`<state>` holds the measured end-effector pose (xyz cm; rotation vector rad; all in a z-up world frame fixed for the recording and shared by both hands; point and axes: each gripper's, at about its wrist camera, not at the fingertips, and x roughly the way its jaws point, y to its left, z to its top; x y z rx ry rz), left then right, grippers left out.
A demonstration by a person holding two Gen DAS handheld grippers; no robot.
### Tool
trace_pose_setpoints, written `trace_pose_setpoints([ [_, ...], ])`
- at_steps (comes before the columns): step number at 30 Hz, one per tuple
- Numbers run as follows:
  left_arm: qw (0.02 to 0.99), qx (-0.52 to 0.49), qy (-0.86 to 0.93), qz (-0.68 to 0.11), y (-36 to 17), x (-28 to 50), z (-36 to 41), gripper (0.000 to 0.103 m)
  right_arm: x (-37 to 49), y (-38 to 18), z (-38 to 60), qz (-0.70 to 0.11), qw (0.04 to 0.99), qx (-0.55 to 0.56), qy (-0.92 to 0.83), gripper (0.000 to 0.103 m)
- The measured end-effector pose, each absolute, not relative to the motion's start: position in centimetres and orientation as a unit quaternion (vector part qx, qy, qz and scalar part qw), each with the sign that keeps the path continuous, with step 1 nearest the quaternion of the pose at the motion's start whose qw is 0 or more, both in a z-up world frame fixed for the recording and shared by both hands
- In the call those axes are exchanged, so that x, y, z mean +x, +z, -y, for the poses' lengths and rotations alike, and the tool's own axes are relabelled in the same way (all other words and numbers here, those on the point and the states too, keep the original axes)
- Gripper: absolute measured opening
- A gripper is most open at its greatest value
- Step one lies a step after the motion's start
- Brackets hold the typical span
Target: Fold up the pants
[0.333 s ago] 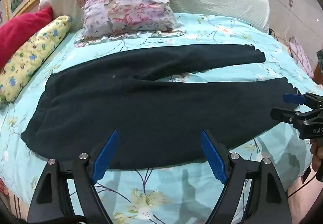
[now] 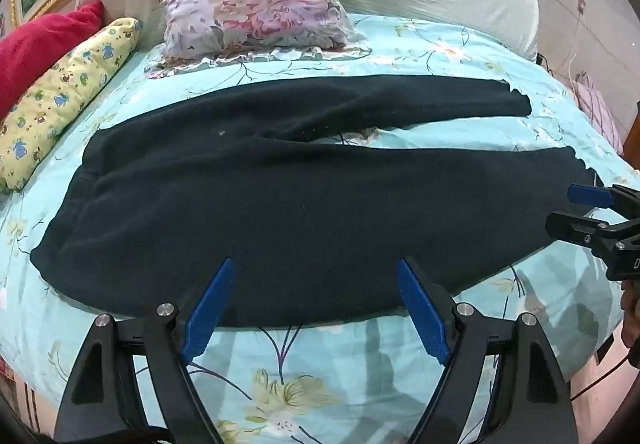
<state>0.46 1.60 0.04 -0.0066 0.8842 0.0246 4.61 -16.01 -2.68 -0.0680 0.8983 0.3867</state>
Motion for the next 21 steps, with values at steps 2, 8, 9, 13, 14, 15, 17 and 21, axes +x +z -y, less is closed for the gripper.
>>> trace_pose_setpoints([
  [2, 0.905, -0.001, 0.01, -0.426, 0.0, 0.2, -1.6, 0.083, 4.6, -2.8, 16.2, -0.432, 0.882, -0.028, 0.186, 0.096],
  [8, 0.905, 0.006, 0.011, -0.426, -0.2, 0.6, -1.2, 0.083, 4.1, -3.6, 16.9, -0.431, 0.883, -0.016, 0.183, 0.096],
  [9, 0.906, 0.006, 0.012, -0.424, -0.5, 0.6, -1.0, 0.083, 3.9, -3.8, 16.9, -0.431, 0.884, -0.015, 0.183, 0.096],
  [13, 0.907, 0.006, 0.012, -0.422, -0.8, 0.6, -1.0, 0.083, 4.2, -3.5, 17.3, -0.434, 0.882, -0.012, 0.186, 0.096],
  [14, 0.907, 0.007, 0.012, -0.422, -0.8, 0.6, -1.1, 0.083, 4.2, -3.3, 17.3, -0.434, 0.882, -0.01, 0.185, 0.096],
  [15, 0.907, 0.008, 0.012, -0.422, -0.8, 0.7, -1.2, 0.083, 4.1, -3.4, 17.3, -0.433, 0.882, -0.009, 0.184, 0.096],
  [17, 0.907, 0.006, 0.013, -0.421, -1.1, 0.6, -1.1, 0.083, 4.1, -3.5, 17.3, -0.433, 0.882, -0.008, 0.186, 0.096],
  [21, 0.906, 0.003, 0.014, -0.422, -1.1, 0.8, -1.3, 0.083, 4.0, -3.6, 17.2, -0.433, 0.882, -0.006, 0.187, 0.096],
])
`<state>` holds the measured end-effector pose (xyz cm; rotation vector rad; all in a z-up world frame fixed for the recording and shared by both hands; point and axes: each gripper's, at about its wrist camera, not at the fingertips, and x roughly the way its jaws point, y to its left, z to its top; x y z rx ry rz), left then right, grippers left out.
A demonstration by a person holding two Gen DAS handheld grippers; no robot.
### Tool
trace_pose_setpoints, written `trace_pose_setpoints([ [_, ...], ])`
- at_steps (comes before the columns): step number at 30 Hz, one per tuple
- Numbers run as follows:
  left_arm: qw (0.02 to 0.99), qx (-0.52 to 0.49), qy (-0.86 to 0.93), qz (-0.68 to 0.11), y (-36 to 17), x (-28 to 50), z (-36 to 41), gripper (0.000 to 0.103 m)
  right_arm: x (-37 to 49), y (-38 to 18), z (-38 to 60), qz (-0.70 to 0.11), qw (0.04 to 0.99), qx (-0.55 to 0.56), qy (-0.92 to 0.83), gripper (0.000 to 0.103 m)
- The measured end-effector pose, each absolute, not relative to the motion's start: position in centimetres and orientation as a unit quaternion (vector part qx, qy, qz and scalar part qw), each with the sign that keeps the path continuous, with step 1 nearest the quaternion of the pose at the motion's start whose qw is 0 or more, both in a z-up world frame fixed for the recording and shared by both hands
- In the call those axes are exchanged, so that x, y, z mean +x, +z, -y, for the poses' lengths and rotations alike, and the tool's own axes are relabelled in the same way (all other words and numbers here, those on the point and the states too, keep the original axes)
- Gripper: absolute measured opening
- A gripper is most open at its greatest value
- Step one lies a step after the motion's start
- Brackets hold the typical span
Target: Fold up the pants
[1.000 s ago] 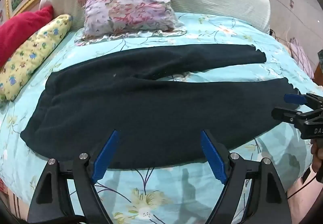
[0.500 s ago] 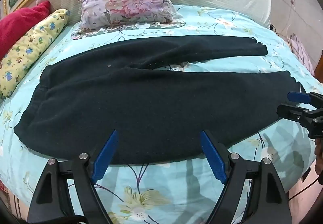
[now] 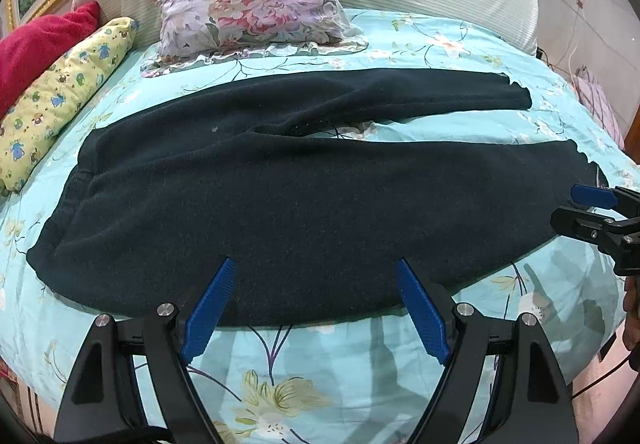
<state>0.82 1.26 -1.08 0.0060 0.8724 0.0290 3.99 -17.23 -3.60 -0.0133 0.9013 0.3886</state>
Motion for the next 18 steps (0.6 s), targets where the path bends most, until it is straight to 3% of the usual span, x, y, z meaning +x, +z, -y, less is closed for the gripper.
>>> trace_pose_setpoints([
  [18, 0.907, 0.0, 0.019, -0.42, -1.65, 1.03, -1.09, 0.083, 3.77, -3.54, 17.01, -0.431, 0.882, -0.002, 0.19, 0.096],
])
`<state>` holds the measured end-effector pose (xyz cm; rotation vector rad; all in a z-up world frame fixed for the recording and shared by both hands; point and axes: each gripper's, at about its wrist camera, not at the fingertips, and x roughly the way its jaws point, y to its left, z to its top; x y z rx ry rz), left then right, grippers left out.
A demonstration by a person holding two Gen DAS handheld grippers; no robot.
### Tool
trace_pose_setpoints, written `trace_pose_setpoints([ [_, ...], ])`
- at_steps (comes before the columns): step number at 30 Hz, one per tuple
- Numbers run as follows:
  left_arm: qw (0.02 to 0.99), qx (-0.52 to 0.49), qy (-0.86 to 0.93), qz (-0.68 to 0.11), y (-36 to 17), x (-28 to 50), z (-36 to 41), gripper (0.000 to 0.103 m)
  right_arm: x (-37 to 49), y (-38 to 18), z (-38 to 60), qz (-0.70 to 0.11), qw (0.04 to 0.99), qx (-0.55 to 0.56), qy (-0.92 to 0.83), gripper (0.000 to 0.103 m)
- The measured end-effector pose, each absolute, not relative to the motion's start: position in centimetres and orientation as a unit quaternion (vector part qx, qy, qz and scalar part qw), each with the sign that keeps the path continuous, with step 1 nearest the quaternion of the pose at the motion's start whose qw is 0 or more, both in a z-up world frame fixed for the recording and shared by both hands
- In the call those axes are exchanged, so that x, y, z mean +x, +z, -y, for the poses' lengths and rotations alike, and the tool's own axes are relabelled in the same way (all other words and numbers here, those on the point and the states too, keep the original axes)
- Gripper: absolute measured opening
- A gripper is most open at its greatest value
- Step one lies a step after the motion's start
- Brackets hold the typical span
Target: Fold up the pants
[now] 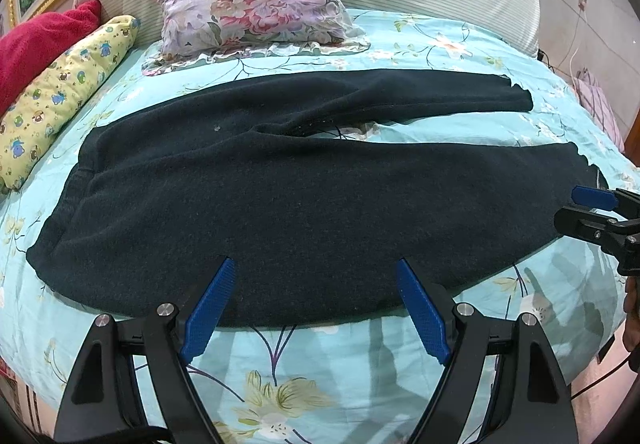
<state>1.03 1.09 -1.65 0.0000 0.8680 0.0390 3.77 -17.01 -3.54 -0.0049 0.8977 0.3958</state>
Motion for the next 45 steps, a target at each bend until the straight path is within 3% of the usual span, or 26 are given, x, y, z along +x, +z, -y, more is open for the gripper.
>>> trace_pose_setpoints([
  [45, 0.901, 0.008, -0.007, -0.435, -2.3, 2.1, 0.0, 0.083, 4.2, -3.0, 18.0, -0.433, 0.878, 0.023, 0.202, 0.096],
])
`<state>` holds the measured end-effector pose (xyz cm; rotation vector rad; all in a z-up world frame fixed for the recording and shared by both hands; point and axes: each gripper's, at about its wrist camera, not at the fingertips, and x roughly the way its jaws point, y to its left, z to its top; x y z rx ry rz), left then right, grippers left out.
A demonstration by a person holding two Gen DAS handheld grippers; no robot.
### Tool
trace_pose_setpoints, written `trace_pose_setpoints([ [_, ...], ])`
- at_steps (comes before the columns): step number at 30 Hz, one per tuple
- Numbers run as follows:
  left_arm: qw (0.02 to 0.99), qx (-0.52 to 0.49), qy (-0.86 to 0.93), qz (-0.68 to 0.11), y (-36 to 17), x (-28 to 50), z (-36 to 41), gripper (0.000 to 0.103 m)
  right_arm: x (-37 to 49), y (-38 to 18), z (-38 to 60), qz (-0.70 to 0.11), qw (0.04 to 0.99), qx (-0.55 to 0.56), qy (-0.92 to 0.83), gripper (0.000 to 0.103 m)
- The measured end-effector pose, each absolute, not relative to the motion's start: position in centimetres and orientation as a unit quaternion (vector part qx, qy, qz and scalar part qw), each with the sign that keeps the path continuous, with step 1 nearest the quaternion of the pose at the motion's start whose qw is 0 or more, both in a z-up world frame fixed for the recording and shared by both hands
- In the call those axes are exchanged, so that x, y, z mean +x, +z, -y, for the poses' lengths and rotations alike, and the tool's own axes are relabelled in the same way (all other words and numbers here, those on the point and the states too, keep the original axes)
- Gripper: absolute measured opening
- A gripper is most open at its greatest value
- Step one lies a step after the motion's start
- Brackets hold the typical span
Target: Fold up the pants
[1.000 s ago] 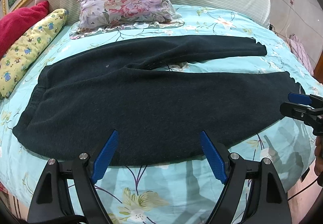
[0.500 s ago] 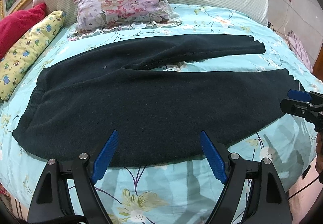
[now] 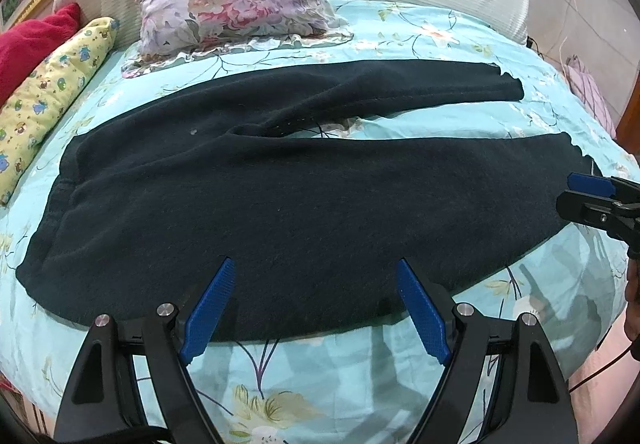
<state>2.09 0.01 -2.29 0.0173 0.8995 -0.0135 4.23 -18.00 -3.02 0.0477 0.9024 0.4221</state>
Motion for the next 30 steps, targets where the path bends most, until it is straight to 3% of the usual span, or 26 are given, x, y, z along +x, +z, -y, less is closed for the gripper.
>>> trace_pose_setpoints([
  [16, 0.897, 0.028, -0.051, -0.439, -0.1, 7.2, 0.0, 0.083, 9.4, -1.0, 20.2, -0.435, 0.876, 0.045, 0.204, 0.096],
  [30, 0.884, 0.056, -0.107, -0.452, 1.3, 18.6, -0.9, 0.083, 19.8, 0.6, 26.0, -0.437, 0.873, 0.094, 0.196, 0.096],
])
